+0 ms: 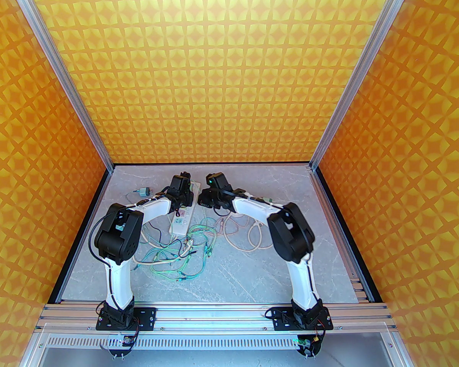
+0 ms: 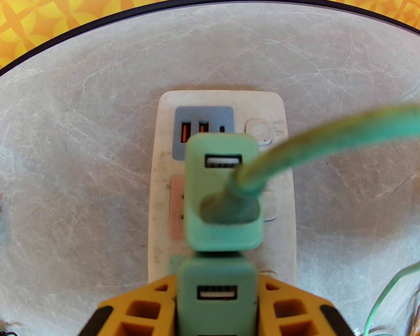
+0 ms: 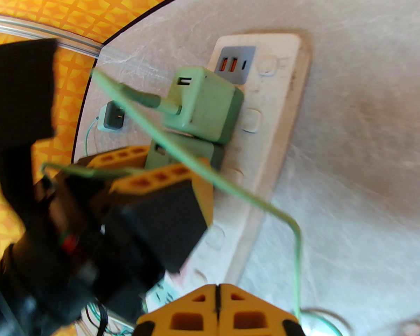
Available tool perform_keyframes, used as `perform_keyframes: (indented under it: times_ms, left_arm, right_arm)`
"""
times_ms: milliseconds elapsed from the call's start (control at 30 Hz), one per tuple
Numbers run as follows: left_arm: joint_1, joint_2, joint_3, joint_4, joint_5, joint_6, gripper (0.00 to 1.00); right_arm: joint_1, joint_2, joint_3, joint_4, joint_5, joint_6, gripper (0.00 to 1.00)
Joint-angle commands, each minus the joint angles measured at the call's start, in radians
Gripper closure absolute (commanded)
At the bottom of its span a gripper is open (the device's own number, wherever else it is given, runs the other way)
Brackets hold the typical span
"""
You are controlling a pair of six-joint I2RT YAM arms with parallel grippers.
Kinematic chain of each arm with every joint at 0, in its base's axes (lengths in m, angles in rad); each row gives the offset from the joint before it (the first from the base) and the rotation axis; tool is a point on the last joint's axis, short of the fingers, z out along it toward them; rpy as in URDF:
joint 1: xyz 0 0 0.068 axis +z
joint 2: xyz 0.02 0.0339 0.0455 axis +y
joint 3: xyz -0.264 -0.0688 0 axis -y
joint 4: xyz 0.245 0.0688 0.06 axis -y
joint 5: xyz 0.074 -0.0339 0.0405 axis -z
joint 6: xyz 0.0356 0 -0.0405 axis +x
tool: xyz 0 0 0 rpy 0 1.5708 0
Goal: Pull the plug off the socket
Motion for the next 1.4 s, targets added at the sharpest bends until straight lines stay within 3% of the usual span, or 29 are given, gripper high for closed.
perform_keyframes:
  times_ms: [0,433,900,1133,1367]
  left_arm:
    - [0.005,-0.046,-0.03,-0.034,0.028,0.01,0.75]
    - [-0.026,-0.065,-0.032,-0.056,0.079,0.016,0.75]
    - [-0.034,-0.054,-0.01,-0.078,0.1,0.016,0.76]
    - [-0.035,-0.052,-0.001,-0.087,0.1,0.015,0.76]
    - [-0.019,-0.074,0.016,-0.106,0.101,-0.014,0.78]
  right_arm:
    - [-0.004,0.062,0.076,0.017,-0.024,0.038,1.0]
    - [-0.037,0.197,0.176,0.066,-0.012,0.108,1.0]
    - [-0.053,0.272,0.173,0.287,-0.191,0.226,1.0]
    - [-0.053,0.31,0.176,0.163,-0.139,0.222,1.0]
    - [-0.053,0.29,0.161,-0.027,0.011,0.145,1.0]
